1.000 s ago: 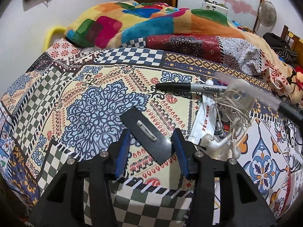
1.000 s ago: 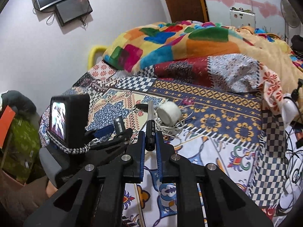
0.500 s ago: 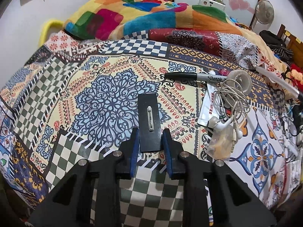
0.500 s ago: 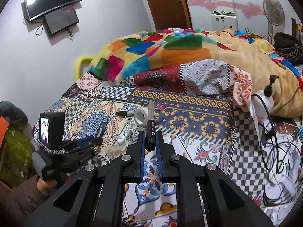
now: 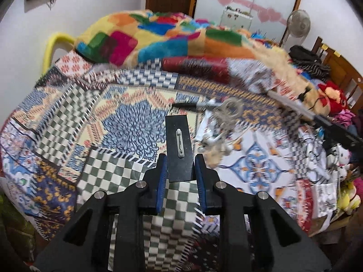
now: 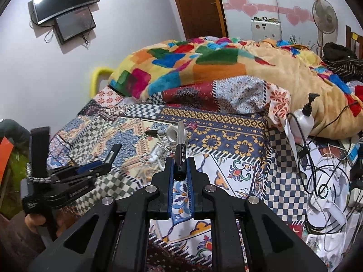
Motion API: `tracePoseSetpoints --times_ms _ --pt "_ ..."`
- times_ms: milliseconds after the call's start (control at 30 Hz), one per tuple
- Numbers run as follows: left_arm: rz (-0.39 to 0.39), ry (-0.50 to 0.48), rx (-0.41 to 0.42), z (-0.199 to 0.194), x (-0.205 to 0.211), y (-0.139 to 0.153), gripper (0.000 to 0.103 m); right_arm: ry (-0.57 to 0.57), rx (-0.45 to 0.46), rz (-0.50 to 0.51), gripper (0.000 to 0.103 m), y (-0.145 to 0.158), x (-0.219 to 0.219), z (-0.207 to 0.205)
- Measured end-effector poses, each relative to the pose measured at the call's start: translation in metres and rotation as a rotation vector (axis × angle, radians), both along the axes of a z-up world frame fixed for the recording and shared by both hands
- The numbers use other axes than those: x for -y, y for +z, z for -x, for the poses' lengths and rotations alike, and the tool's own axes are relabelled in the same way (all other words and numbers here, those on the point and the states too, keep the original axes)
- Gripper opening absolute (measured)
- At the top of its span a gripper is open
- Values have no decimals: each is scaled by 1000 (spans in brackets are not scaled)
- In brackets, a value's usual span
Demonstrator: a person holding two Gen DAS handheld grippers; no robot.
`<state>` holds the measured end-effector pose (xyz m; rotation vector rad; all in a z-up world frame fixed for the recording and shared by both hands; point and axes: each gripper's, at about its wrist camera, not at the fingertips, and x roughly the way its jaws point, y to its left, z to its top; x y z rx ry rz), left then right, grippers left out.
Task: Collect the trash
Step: 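Carry the black clip and marker down over the white bin with both tools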
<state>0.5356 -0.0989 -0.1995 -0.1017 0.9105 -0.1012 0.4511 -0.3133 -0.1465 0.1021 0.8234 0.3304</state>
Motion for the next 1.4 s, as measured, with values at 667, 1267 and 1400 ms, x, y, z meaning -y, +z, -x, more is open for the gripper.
tracePoseSetpoints --times_ms 667,1267,1400 --pt "25 69 222 150 -56 129 23 110 150 -3 10 91 -64 84" --pt "4 279 271 291 -169 145 23 334 190 1 10 107 -185 168" --pt "3 323 260 315 -193 136 23 381 178 10 10 101 -209 182"
